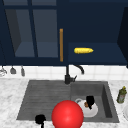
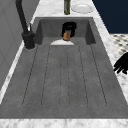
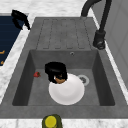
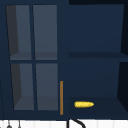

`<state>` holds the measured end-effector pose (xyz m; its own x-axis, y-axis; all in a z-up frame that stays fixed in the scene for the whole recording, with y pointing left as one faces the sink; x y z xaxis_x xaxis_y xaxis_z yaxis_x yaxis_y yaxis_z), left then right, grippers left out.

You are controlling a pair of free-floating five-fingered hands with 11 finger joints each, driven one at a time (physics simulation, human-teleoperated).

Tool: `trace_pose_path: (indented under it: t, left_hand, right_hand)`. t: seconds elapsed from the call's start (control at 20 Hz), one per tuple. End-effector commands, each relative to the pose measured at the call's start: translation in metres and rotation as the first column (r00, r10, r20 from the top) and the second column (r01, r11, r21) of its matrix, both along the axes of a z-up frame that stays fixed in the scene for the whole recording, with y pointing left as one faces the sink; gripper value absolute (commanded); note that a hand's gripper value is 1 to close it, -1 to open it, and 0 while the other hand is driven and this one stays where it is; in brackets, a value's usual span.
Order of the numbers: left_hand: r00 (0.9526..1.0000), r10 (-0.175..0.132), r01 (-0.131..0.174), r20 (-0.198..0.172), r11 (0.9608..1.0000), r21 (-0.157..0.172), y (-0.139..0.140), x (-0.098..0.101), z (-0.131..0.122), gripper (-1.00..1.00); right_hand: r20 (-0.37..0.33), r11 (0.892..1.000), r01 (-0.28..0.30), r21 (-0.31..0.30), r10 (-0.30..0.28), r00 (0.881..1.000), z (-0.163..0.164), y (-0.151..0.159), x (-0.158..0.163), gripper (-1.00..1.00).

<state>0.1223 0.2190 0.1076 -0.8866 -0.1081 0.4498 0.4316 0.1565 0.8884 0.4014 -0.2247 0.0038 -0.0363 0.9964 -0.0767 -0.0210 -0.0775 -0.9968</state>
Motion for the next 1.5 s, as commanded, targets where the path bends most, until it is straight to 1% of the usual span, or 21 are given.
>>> trace_pose_path:
  t: [0.0, 0.1, 0.3, 0.55, 0.6, 0.7, 0.75, 0.85, 0.9, 1.0, 1.05, 1.1, 1.15, 1.2, 1.25, 1.3, 1.35, 1.4, 1.45]
  left_hand:
    - [1.0000, 0.000, 0.000, 0.000, 1.0000, 0.000, 0.000, 0.000, 0.000, 0.00]
    - [1.0000, 0.000, 0.000, 0.000, 1.0000, 0.000, 0.000, 0.000, 0.000, 0.00]
    - [1.0000, 0.000, 0.000, 0.000, 1.0000, 0.000, 0.000, 0.000, 0.000, 0.00]
    - [1.0000, 0.000, 0.000, 0.000, 1.0000, 0.000, 0.000, 0.000, 0.000, 0.00]
    - [1.0000, 0.000, 0.000, 0.000, 1.0000, 0.000, 0.000, 0.000, 0.000, 0.00]
    - [1.0000, 0.000, 0.000, 0.000, 1.0000, 0.000, 0.000, 0.000, 0.000, 0.00]
    - [1.0000, 0.000, 0.000, 0.000, 1.0000, 0.000, 0.000, 0.000, 0.000, 0.00]
    - [1.0000, 0.000, 0.000, 0.000, 1.0000, 0.000, 0.000, 0.000, 0.000, 0.00]
    - [1.0000, 0.000, 0.000, 0.000, 1.0000, 0.000, 0.000, 0.000, 0.000, 0.00]
    - [1.0000, 0.000, 0.000, 0.000, 1.0000, 0.000, 0.000, 0.000, 0.000, 0.00]
    - [1.0000, 0.000, 0.000, 0.000, 1.0000, 0.000, 0.000, 0.000, 0.000, 0.00]
    - [1.0000, 0.000, 0.000, 0.000, 1.0000, 0.000, 0.000, 0.000, 0.000, 0.00]
    - [1.0000, 0.000, 0.000, 0.000, 1.0000, 0.000, 0.000, 0.000, 0.000, 0.00]
    - [1.0000, 0.000, 0.000, 0.000, 1.0000, 0.000, 0.000, 0.000, 0.000, 0.00]
    - [1.0000, 0.000, 0.000, 0.000, 1.0000, 0.000, 0.000, 0.000, 0.000, 0.00]
    - [1.0000, 0.000, 0.000, 0.000, 1.0000, 0.000, 0.000, 0.000, 0.000, 0.00]
    - [1.0000, 0.000, 0.000, 0.000, 1.0000, 0.000, 0.000, 0.000, 0.000, 0.00]
    - [1.0000, 0.000, 0.000, 0.000, 1.0000, 0.000, 0.000, 0.000, 0.000, 0.00]
    - [1.0000, 0.000, 0.000, 0.000, 1.0000, 0.000, 0.000, 0.000, 0.000, 0.00]
  right_hand:
    - [0.011, 1.000, 0.010, -0.002, -0.010, 1.000, -0.031, 0.012, 0.004, 1.00]
    - [0.019, 1.000, 0.001, -0.001, -0.001, 1.000, -0.047, 0.004, 0.014, 1.00]
    - [0.026, 1.000, -0.007, 0.011, 0.006, 1.000, -0.080, -0.002, 0.028, 1.00]
    - [0.028, 1.000, -0.009, 0.010, 0.008, 1.000, -0.113, -0.009, 0.057, 1.00]
    - [0.018, 1.000, -0.010, 0.024, 0.010, 1.000, -0.114, -0.014, 0.064, 1.00]
    - [-0.056, 0.998, -0.016, 0.067, 0.020, 0.998, -0.109, -0.020, 0.081, 1.00]
    - [-0.099, 0.997, -0.012, 0.082, 0.021, 0.995, -0.107, -0.022, 0.086, 1.00]
    - [-0.185, 0.995, -0.002, 0.098, 0.020, 0.983, -0.104, -0.021, 0.095, 1.00]
    - [-0.226, 0.995, 0.001, 0.104, 0.023, 0.974, -0.105, -0.019, 0.097, 1.00]
    - [-0.302, 0.995, 0.015, 0.102, 0.017, 0.953, -0.108, -0.016, 0.096, 1.00]
    - [-0.329, 0.994, 0.021, 0.105, 0.015, 0.944, -0.110, -0.016, 0.091, 1.00]
    - [-0.344, 0.995, 0.013, 0.099, 0.022, 0.939, -0.105, -0.015, 0.084, 1.00]
    - [-0.352, 0.995, 0.013, 0.096, 0.022, 0.936, -0.100, -0.014, 0.083, -1.00]
    - [-0.372, 0.995, 0.008, 0.103, 0.031, 0.928, -0.092, -0.017, 0.086, -1.00]
    - [-0.378, 0.996, 0.016, 0.090, 0.019, 0.926, -0.095, -0.016, 0.083, -1.00]
    - [-0.382, 0.995, 0.016, 0.097, 0.023, 0.924, -0.092, -0.016, 0.086, -1.00]
    - [-0.374, 0.995, 0.016, 0.103, 0.024, 0.927, -0.087, -0.014, 0.084, -1.00]
    - [-0.352, 0.994, 0.020, 0.104, 0.018, 0.936, -0.080, -0.015, 0.081, -1.00]
    - [-0.336, 0.994, 0.029, 0.107, 0.008, 0.942, -0.069, -0.021, 0.087, -1.00]
